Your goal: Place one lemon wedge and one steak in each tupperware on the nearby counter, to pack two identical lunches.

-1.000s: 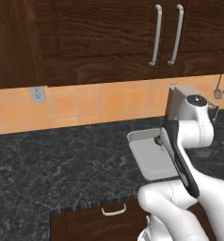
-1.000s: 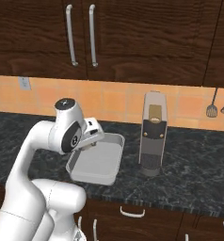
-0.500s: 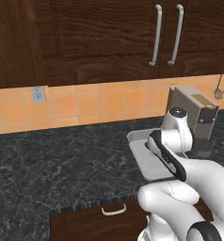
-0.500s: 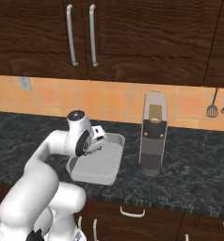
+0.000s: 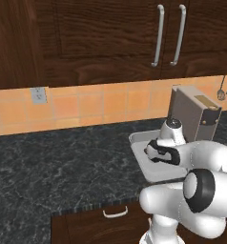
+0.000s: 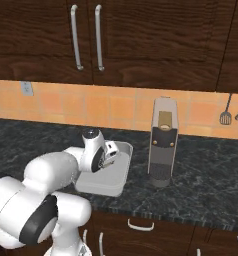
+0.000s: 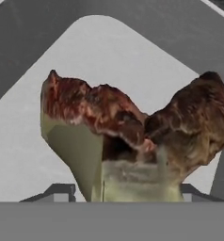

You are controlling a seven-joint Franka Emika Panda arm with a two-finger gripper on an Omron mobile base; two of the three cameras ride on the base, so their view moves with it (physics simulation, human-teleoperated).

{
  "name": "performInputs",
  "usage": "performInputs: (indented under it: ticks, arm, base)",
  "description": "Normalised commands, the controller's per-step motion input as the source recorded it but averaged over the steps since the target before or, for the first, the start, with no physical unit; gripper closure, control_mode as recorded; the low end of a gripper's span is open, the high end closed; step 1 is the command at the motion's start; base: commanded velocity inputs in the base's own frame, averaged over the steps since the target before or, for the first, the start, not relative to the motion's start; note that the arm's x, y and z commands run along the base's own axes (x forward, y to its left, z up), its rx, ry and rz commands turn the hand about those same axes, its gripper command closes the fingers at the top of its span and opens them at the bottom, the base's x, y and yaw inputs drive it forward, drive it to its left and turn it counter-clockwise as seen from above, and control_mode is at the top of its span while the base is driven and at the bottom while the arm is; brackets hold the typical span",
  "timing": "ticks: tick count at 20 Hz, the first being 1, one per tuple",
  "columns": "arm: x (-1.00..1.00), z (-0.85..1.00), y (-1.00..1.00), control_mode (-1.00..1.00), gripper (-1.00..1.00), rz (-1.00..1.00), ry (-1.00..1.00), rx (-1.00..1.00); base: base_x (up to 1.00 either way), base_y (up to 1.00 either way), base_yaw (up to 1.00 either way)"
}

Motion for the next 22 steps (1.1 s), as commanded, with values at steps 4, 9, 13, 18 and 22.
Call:
performInputs:
  ticks: [4, 9, 13, 18, 22]
  arm:
    - [0.56, -0.23, 0.0, -1.0, -1.0, 0.0, 0.03, 0.0]
    - [0.01, 0.42, 0.01, -1.0, -1.0, -0.01, 0.0, 0.0]
    - [-0.27, 0.45, 0.04, -1.0, -1.0, -0.02, -0.01, 0.0]
    - [-0.81, 0.38, 0.1, -1.0, -1.0, -0.05, -0.14, 0.0]
    - [-0.96, 0.53, 0.34, -1.0, -1.0, -0.29, -0.28, 0.11]
  base:
    - [0.0, 0.0, 0.0]
    - [0.0, 0.0, 0.0]
    - [0.0, 0.0, 0.0]
    - [0.0, 0.0, 0.0]
    - [0.0, 0.0, 0.0]
